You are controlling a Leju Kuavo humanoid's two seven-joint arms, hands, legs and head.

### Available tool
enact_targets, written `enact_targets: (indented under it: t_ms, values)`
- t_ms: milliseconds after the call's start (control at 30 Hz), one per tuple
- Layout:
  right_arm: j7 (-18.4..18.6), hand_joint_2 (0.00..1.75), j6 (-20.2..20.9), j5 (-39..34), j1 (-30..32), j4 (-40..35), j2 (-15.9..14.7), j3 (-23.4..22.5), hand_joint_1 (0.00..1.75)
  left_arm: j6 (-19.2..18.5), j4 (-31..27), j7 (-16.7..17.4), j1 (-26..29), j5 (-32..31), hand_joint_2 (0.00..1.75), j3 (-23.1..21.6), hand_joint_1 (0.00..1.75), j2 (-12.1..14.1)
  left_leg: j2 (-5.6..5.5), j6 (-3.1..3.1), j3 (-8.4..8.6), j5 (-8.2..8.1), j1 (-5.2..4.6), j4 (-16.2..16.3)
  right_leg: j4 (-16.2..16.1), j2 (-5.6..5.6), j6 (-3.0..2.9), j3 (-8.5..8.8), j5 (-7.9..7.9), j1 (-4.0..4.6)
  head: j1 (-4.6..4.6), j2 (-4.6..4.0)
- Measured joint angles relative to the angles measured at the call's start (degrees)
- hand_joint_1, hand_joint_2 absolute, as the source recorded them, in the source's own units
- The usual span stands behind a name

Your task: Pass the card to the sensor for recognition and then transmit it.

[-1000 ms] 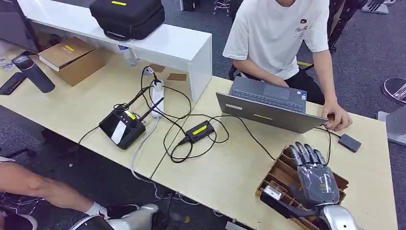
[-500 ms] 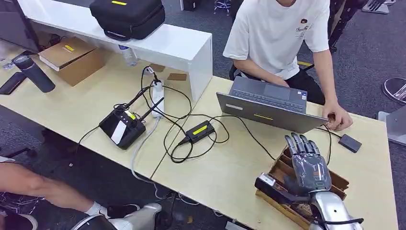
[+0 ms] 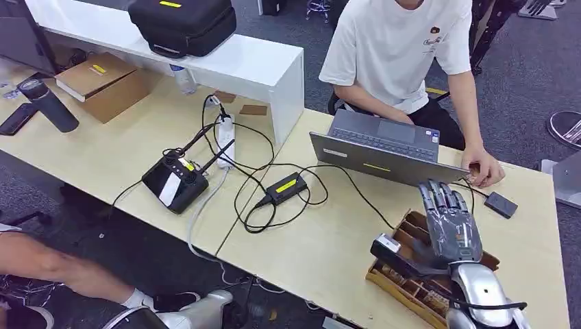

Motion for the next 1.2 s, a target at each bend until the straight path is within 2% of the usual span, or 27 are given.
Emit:
enact_targets:
  t_ms: [600, 1200]
  values:
    - [-0.22, 1.75, -1.84, 0.18, -0.64, 3.98, 0.24, -1.42, 0.00, -0.46, 0.00, 0.15, -0.10, -0.85, 1.75, 0.04, 0.00, -0.09, 0.01, 0.00, 0.03, 0.00, 0.00, 0.00, 0.00, 0.00, 0.00, 0.02, 0.00, 0.00, 0.00, 0.00]
    - [-0.57, 1.75, -1.92, 0.20, -0.64, 4.63, 0.26, -1.51, 0.00, -0.46, 0.00, 0.15, -0.10, -0.96, 1.75, 0.05, 0.00, -0.09, 0.01, 0.00, 0.06, 0.00, 0.00, 0.00, 0.00, 0.01, 0.00, 0.04, 0.00, 0.00, 0.00, -0.02]
